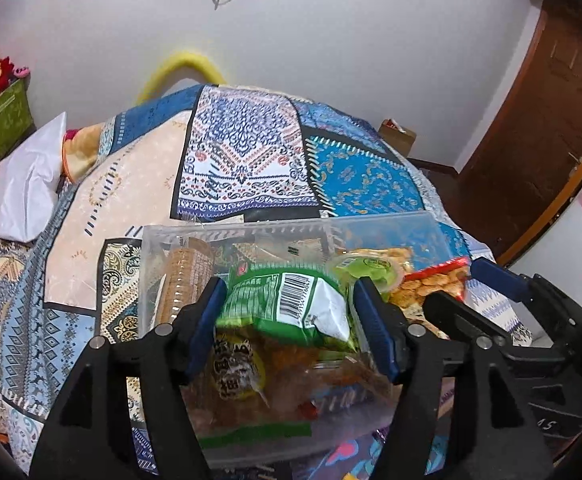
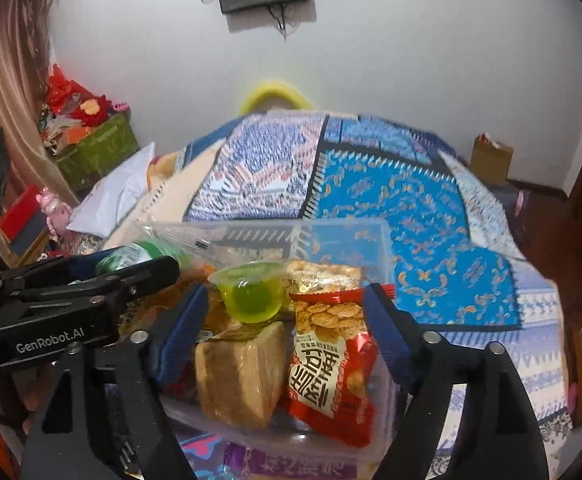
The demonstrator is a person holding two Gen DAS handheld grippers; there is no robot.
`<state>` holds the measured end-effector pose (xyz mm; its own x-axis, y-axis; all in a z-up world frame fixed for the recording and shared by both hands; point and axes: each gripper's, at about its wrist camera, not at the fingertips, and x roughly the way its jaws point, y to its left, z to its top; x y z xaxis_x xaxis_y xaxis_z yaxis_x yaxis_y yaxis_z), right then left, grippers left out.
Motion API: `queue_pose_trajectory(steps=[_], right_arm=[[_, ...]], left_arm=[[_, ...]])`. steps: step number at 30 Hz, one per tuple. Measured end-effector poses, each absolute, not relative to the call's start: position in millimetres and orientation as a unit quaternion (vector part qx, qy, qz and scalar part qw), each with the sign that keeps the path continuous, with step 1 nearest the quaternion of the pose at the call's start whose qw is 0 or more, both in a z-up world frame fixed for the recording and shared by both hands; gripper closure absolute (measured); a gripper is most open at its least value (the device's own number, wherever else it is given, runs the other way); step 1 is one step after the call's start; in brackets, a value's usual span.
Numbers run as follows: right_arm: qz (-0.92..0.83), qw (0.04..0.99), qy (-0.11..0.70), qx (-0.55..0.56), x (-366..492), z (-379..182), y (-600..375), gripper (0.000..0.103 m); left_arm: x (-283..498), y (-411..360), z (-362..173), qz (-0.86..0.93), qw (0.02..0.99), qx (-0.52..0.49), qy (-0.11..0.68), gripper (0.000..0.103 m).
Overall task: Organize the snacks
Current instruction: 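Open both tools to drop the green packet and jelly cup into the box, then grasp the yellow-edged packet with the left tool while the right tool grasps the purple-label coconut roll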
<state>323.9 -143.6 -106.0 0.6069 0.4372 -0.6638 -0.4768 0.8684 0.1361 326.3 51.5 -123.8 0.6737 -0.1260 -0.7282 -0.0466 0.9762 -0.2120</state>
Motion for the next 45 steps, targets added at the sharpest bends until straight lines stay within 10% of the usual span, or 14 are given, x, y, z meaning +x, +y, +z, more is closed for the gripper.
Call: queue_pose_trajectory(steps=[35,45], right_arm=[[0.228,0.868,0.435,-0.075,274.3,-171.5,-190.1,0.019],[0.279,0.841,0.458,-0.071,242.6,-180.7,-179.9,0.053]], left_arm=[[181.4,36.9,-172.3,-0.042,0.890,-0.046,0.451,0.027],[172.3,8.1,-178.2,-0.084,0.881,-0.031,0.465,0.027]])
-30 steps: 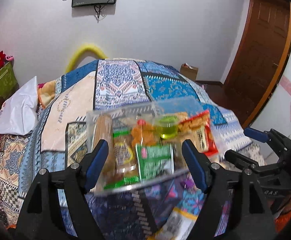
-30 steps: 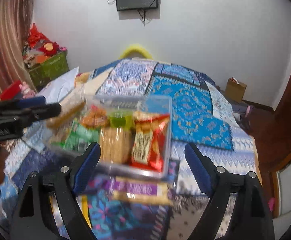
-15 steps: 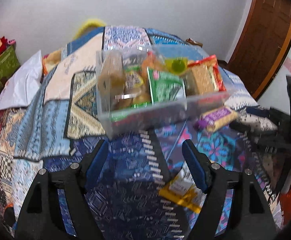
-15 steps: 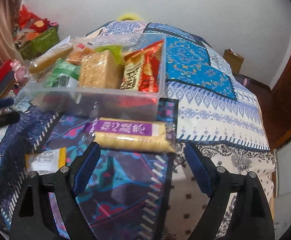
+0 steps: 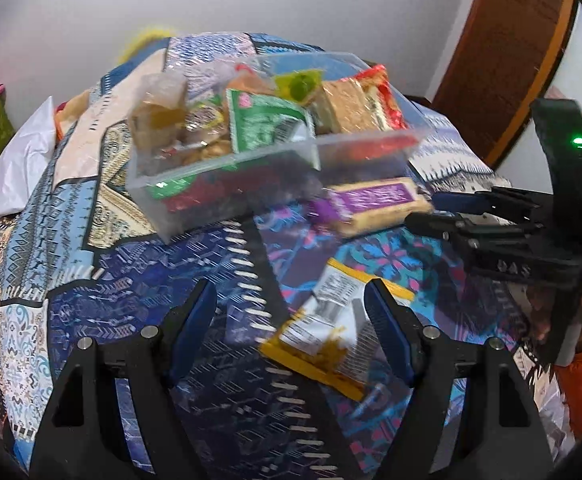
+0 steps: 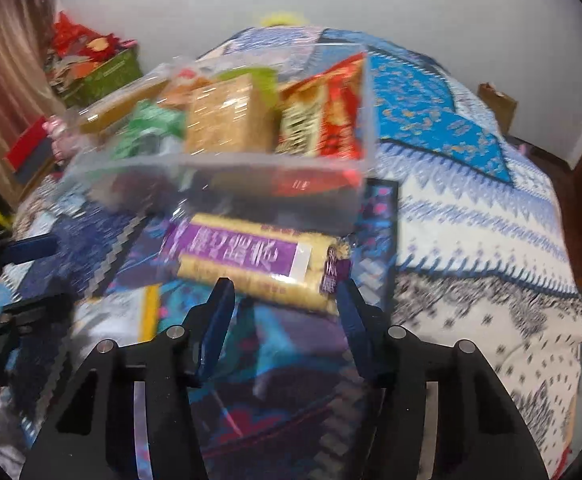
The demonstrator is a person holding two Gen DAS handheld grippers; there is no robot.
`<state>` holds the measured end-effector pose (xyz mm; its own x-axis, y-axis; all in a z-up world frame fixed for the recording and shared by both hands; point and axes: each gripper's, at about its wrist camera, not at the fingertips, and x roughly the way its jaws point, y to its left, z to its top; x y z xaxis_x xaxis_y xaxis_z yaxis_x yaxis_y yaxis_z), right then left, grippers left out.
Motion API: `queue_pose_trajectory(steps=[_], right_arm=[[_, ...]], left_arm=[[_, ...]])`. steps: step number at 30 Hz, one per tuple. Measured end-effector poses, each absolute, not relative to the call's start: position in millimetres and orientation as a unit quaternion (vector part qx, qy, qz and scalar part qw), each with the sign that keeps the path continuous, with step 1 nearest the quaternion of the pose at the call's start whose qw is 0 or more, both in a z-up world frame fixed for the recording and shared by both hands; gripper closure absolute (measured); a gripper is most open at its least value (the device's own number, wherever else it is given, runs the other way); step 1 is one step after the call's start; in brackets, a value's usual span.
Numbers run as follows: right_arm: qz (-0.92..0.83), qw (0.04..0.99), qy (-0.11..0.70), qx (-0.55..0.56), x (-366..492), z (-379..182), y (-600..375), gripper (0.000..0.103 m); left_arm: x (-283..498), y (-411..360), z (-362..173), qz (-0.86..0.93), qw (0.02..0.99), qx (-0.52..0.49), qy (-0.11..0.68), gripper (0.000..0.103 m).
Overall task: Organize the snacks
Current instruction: 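Grasp the yellow-edged packet with the left tool while the right tool grasps the purple-label coconut roll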
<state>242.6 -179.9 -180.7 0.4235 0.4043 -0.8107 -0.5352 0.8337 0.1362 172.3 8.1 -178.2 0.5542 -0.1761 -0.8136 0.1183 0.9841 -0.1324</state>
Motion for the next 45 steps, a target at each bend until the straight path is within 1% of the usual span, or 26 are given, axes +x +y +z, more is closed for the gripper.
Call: queue_pose_trajectory(steps=[6,8,9,10,12,14,16,18,20,22,26,32,33,35,37,39,42,45], right_arm=[[0.302,0.829,0.464,-0.078,221.3,-176.3,-180.7,0.053],[0.296,0.828,0.469,-0.082,223.4,-175.1,-183.5,0.051],[0.295,0.828,0.469,-0.083,225.1,-173.8,-184.6,0.047],[0.295,0.829,0.468,-0.085,228.0,-173.1,-185.3,0.040],[0.295,0.834,0.457,-0.095,230.6,-168.6,-183.1,0.032],[0.303,0.833,0.451,-0.102,235.4,-165.7,-178.8,0.027],[0.309,0.831,0.449,-0.108,241.2,-166.0,-171.9,0.026],[0.321,0.824,0.452,-0.119,247.6,-168.0,-161.6,0.026],[0.332,0.818,0.451,-0.133,252.5,-171.4,-150.2,0.026],[0.335,0.811,0.454,-0.151,258.7,-177.1,-137.9,0.026],[0.335,0.805,0.456,-0.177,266.3,-187.5,-124.3,0.026],[0.351,0.788,0.480,-0.160,263.0,-194.1,-123.7,0.026],[0.352,0.785,0.484,-0.159,258.9,-195.3,-124.5,0.028],[0.351,0.784,0.486,-0.161,249.9,-196.4,-126.5,0.035],[0.344,0.789,0.482,-0.164,238.2,-196.5,-129.4,0.047],[0.341,0.793,0.478,-0.163,230.6,-194.4,-133.3,0.053],[0.342,0.798,0.473,-0.150,215.9,-191.4,-138.7,0.058],[0.341,0.804,0.467,-0.141,211.0,-189.9,-142.5,0.060]], left_arm=[[167.9,-7.8,-187.4,-0.109,0.869,-0.024,0.482,0.027],[170.8,-10.8,-193.5,-0.115,0.862,-0.026,0.494,0.027],[172.5,-12.6,-196.5,-0.121,0.858,-0.030,0.499,0.027],[174.2,-13.8,-198.6,-0.126,0.855,-0.032,0.502,0.027],[177.4,-18.0,-203.7,-0.126,0.854,-0.026,0.504,0.027],[181.9,-19.7,-207.9,-0.125,0.852,-0.030,0.508,0.027],[186.3,-19.3,-210.7,-0.120,0.853,-0.036,0.507,0.027],[188.2,-18.4,-211.3,-0.113,0.856,-0.038,0.503,0.031],[188.2,-15.3,-211.7,-0.107,0.858,-0.041,0.500,0.041],[187.0,-9.7,-211.6,-0.100,0.859,-0.045,0.499,0.047],[183.6,5.0,-210.0,-0.080,0.863,-0.054,0.496,0.048],[175.7,19.5,-209.8,-0.062,0.864,-0.054,0.497,0.048],[172.1,21.8,-209.1,-0.062,0.863,-0.056,0.498,0.048],[168.4,27.1,-207.9,-0.066,0.861,-0.061,0.501,0.048],[163.5,31.0,-206.2,-0.070,0.858,-0.069,0.503,0.048],[162.9,28.1,-208.3,-0.074,0.857,-0.070,0.506,0.047],[157.7,23.9,-207.9,-0.076,0.856,-0.066,0.507,0.047],[155.7,14.3,-209.1,-0.088,0.853,-0.065,0.511,0.039]])
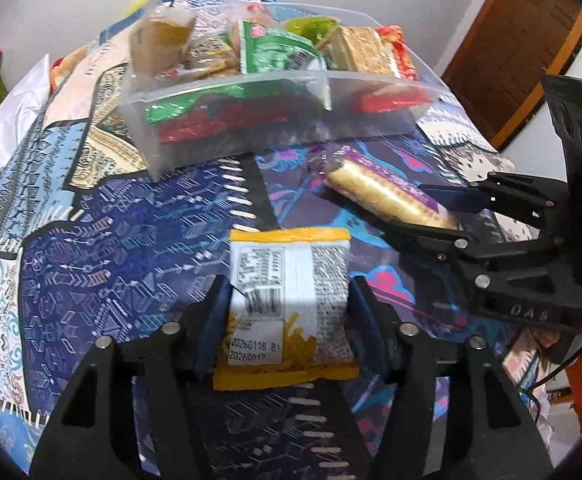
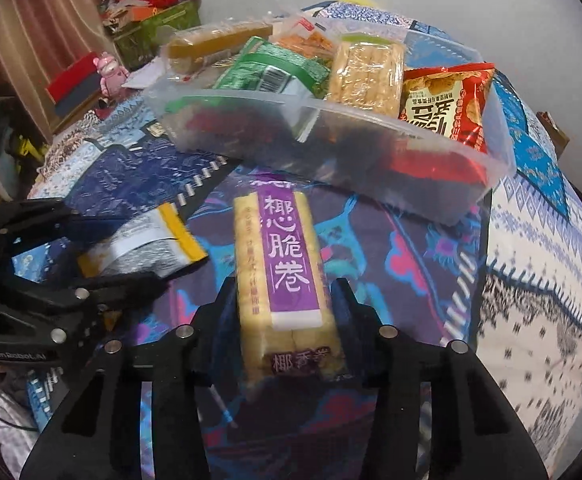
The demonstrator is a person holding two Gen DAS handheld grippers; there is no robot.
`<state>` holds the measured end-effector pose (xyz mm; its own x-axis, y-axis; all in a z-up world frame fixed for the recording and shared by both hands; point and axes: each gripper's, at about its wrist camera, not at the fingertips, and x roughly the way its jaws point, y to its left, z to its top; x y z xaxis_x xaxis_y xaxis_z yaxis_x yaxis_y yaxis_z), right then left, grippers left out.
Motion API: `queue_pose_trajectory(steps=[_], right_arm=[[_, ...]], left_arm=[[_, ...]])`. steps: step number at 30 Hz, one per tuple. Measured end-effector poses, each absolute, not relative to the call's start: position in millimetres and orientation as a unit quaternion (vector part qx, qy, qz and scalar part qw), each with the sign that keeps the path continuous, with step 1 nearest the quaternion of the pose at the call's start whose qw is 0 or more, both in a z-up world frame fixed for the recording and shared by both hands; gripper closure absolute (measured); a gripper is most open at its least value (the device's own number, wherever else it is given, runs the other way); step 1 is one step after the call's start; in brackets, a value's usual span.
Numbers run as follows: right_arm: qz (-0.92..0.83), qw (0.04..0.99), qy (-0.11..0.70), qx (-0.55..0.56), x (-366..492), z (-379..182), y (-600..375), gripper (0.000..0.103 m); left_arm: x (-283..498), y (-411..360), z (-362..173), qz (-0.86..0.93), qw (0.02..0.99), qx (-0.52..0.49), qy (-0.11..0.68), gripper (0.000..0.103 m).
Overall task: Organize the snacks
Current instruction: 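Grasp the yellow-edged packet with the left tool while the right tool grasps the purple-label coconut roll, then lift the yellow packet with the left tool while the right tool carries the coconut roll over the box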
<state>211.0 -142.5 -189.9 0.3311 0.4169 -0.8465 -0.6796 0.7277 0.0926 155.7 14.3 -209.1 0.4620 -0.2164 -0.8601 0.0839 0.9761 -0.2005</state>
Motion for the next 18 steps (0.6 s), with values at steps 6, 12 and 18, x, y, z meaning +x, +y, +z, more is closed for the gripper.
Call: queue_pose_trajectory(steps=[6,12,18], right_arm=[[0.334,0.819,0.453,-0.108,191.8,-183.6,-151.7,0.062],[0.329,0.832,0.438,-0.089,193.5,-169.4,-161.6,0.064],[0.319,0.848,0.417,-0.069,192.7,-151.9,-176.9,0.066]], left_arm=[[153.8,7.3,-210.9,-0.085,0.855,-0.052,0.509,0.038],[151.9,8.2,-206.6,-0.081,0.861,-0.052,0.500,0.053],[143.1,8.2,-185.6,-0.076,0.877,-0.045,0.472,0.053]])
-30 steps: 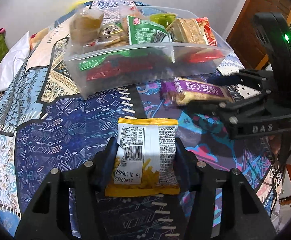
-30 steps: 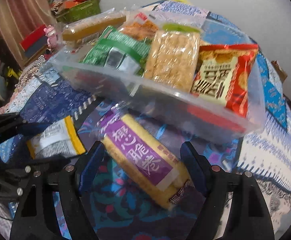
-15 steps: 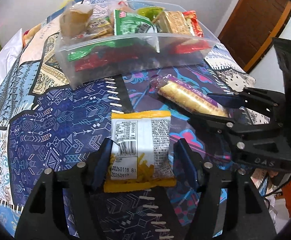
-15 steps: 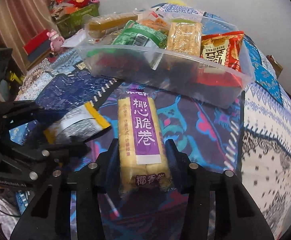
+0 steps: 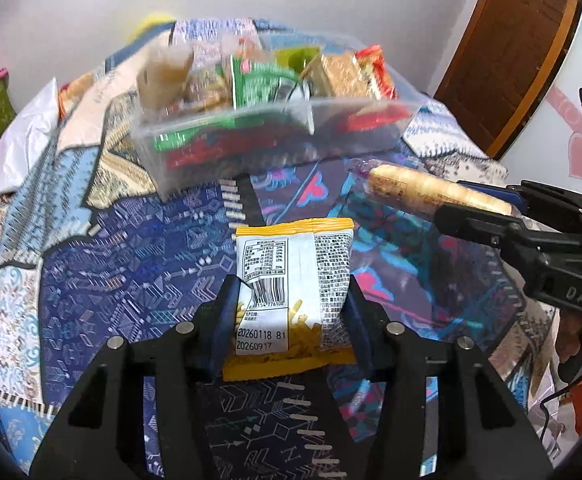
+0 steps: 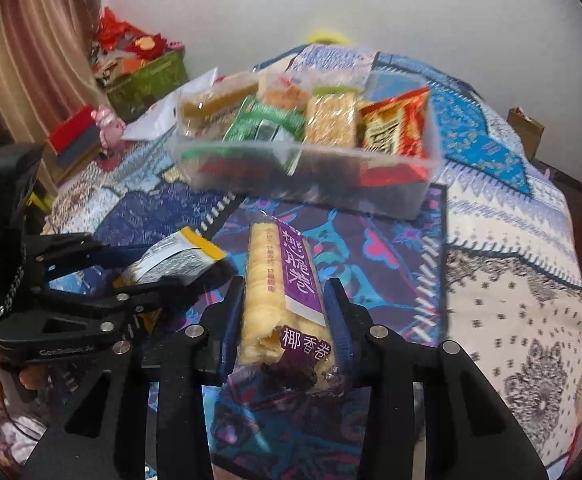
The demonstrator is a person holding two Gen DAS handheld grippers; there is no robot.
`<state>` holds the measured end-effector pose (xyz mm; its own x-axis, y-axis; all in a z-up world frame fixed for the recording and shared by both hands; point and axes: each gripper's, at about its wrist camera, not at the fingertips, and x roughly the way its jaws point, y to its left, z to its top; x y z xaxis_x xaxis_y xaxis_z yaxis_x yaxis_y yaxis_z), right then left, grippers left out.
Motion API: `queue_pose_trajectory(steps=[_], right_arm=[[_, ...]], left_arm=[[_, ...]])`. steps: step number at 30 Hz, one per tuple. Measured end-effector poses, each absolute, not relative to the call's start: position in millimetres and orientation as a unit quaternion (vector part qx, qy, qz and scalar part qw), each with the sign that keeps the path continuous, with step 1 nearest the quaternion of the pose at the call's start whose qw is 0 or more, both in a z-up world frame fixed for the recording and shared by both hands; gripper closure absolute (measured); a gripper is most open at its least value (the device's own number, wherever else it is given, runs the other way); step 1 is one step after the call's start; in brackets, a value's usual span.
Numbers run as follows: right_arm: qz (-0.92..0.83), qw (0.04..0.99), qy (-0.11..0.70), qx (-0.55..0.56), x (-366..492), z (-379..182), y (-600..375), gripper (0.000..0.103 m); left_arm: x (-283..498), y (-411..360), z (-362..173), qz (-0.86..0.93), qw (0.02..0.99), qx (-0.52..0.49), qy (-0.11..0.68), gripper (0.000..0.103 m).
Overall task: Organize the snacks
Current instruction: 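Lift the yellow packet with the left tool while the right tool carries the coconut roll over the box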
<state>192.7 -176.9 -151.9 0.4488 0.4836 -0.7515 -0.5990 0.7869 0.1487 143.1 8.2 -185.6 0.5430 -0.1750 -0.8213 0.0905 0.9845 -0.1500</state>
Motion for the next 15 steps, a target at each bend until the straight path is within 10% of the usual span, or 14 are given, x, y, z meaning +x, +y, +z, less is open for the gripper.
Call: queue_pose_trajectory(steps=[15], right_arm=[[0.295,0.892,0.339,-0.036,196.5,-97.9,-194.6,0.067]], left_arm=[[151.1,14.3,-114.4,-0.069,0.915,-0.058,0.394,0.053]])
